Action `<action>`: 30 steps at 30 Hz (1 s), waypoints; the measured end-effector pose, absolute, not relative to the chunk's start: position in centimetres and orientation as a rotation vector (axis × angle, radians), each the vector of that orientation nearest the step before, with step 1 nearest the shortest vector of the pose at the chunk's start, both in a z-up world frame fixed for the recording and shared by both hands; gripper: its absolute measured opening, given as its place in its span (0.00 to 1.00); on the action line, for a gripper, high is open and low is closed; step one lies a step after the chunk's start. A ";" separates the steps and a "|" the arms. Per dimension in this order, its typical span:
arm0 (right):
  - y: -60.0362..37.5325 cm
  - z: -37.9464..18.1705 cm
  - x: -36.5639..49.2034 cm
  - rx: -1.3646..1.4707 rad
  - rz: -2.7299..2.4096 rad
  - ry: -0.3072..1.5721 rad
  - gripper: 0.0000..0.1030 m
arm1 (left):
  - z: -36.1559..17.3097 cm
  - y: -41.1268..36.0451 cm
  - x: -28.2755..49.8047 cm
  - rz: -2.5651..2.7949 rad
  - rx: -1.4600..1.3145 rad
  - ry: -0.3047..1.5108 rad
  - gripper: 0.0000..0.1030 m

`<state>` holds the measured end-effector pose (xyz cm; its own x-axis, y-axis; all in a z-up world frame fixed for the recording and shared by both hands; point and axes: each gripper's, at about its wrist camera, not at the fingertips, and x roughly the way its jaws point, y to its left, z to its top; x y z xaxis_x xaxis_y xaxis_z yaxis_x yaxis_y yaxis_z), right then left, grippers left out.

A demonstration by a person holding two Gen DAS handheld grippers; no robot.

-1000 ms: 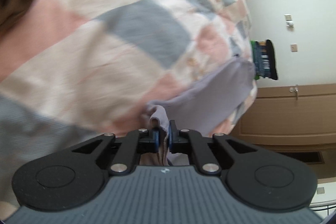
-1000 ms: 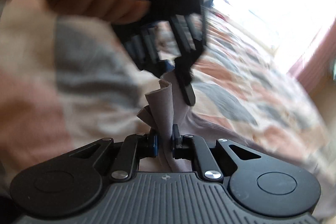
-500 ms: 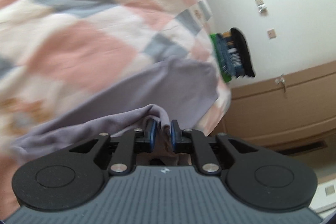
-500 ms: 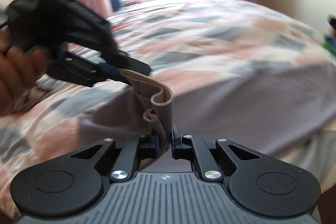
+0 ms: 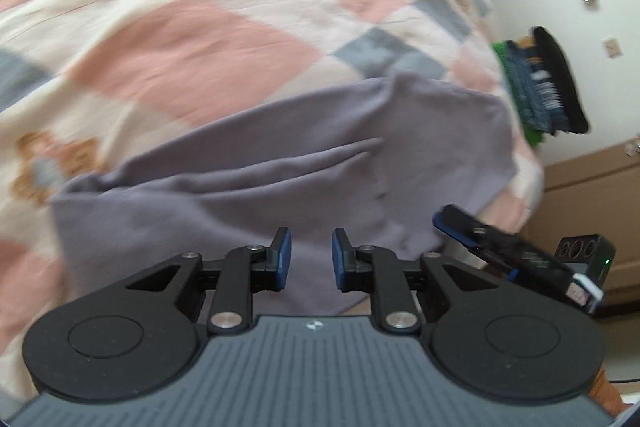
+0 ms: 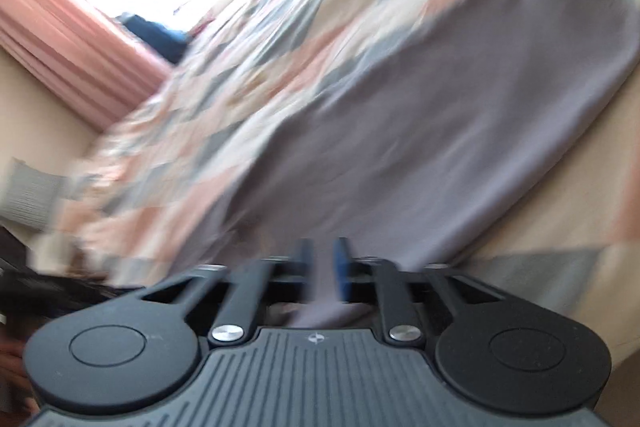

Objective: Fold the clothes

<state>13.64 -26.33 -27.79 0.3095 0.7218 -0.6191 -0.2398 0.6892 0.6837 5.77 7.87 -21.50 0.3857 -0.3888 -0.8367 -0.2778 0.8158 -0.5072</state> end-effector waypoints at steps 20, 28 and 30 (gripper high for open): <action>-16.2 -27.9 15.6 0.204 0.979 1.274 0.08 | -22.9 11.8 5.2 -0.128 -0.734 1.207 0.16; -21.3 -21.3 16.0 0.071 0.866 1.013 0.05 | -21.0 7.3 7.6 -0.208 -0.669 1.176 0.16; -24.2 -20.6 18.1 0.061 0.801 0.983 0.05 | -20.9 5.1 8.9 -0.215 -0.641 1.164 0.17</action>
<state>18.10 -24.21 -20.60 0.2983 0.6289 -0.7180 -0.5764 0.7182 0.3897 8.89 5.11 -20.90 0.3988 -0.4759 -0.7839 -0.1646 0.8038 -0.5717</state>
